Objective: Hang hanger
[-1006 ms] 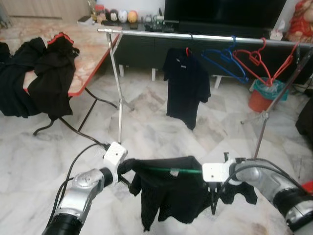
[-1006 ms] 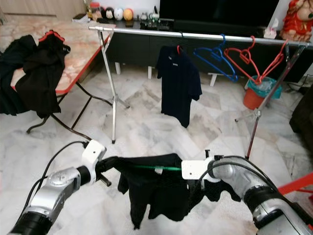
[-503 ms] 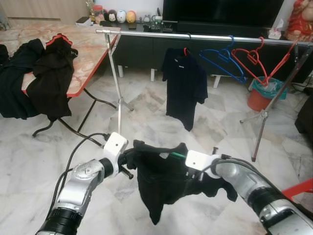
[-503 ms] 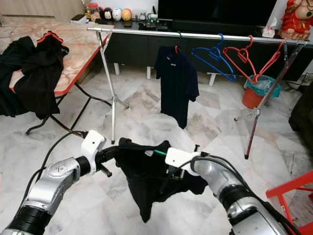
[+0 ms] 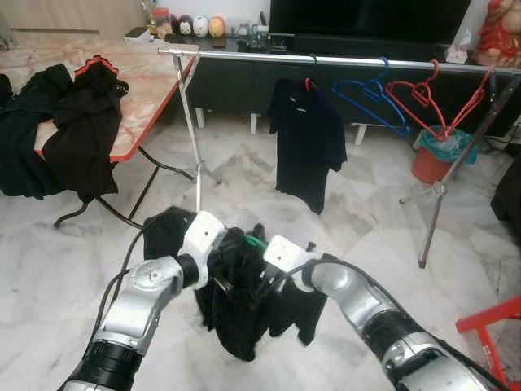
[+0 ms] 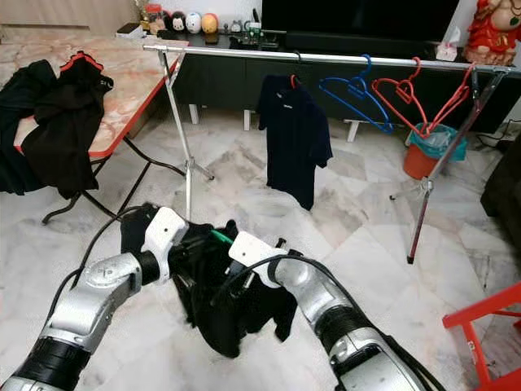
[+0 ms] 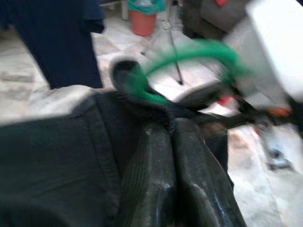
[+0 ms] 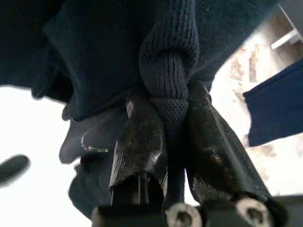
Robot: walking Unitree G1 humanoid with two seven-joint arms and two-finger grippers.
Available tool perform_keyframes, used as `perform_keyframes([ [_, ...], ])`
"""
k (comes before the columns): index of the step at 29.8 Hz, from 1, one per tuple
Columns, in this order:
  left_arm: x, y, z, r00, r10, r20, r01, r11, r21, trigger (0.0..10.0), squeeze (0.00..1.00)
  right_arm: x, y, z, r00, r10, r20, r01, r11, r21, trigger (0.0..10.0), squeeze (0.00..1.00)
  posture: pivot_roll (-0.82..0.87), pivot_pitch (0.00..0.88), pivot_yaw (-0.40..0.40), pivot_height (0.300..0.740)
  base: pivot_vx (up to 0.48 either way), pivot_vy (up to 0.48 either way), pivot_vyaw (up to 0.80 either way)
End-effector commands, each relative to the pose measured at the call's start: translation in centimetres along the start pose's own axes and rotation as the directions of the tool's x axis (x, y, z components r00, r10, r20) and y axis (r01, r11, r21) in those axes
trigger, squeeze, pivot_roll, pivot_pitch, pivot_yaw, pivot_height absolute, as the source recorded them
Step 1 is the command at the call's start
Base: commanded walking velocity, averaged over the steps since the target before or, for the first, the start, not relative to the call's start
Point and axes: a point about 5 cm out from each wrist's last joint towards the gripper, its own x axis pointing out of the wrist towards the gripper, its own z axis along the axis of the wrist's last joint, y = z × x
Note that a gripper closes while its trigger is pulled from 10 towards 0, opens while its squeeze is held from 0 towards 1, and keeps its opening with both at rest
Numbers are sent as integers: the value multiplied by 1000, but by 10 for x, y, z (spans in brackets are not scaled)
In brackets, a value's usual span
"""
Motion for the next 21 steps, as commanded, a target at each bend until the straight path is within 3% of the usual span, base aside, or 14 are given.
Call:
perform_keyframes([
  [1, 3, -8, 4, 998, -56, 15, 56, 998, 8, 0, 0, 1, -11, 15, 997, -47, 54, 46, 998, 35, 0, 0, 54, 0, -20, 740, 0, 0, 0],
  [2, 2, -8, 0, 998, -58, -9, 58, 998, 20, 0, 0, 1, -14, 19, 994, -65, 83, 58, 994, 90, 0, 0, 55, 0, -21, 740, 0, 0, 0],
  [4, 2, -8, 0, 998, -58, -9, 58, 998, 20, 0, 0, 1, -14, 19, 994, -65, 83, 58, 994, 90, 0, 0, 55, 0, -21, 740, 0, 0, 0],
  [7, -6, -7, -28, 986, -27, -166, 44, 994, 99, 0, 0, -6, -30, 18, 990, -109, 95, 95, 986, 140, 0, 0, 53, 0, -26, 740, 0, 0, 0],
  [10, -11, -8, -38, 970, -28, -242, 63, 989, 136, 0, 0, -10, -37, 17, 986, -131, 103, 112, 980, 166, 0, 0, 58, 0, -28, 740, 0, 0, 0],
  [13, -17, 0, -55, 927, 39, -374, 68, 961, 268, 588, 0, -12, -41, 14, 986, -138, 93, 121, 978, 168, 0, 0, 62, 0, -29, 740, 0, 0, 0],
  [14, -18, 1, -59, 914, 54, -403, 74, 953, 294, 2078, 0, -13, -42, 14, 986, -141, 91, 124, 978, 170, 0, 0, 63, 0, -30, 740, 0, 0, 0],
  [15, -19, 2, -61, 908, 69, -414, 67, 950, 304, 7765, 0, -13, -43, 14, 986, -144, 90, 126, 977, 173, 0, 0, 63, 0, -30, 740, 0, 0, 0],
  [16, -19, 3, -60, 914, 82, -397, 37, 958, 283, 10000, 0, -12, -43, 14, 986, -139, 93, 123, 978, 167, 0, 0, 60, 0, -31, 740, 0, 0, 0],
  [20, -14, 3, -50, 944, 93, -317, -18, 973, 230, 10000, 55, -13, -43, 15, 985, -137, 104, 117, 978, 173, 0, 0, 62, 0, -32, 740, 0, 0, 0],
  [21, -13, 3, -47, 951, 81, -297, -14, 975, 221, 10000, 1000, -12, -42, 16, 985, -129, 110, 109, 979, 173, 0, 0, 62, 0, -32, 740, 0, 0, 0],
])
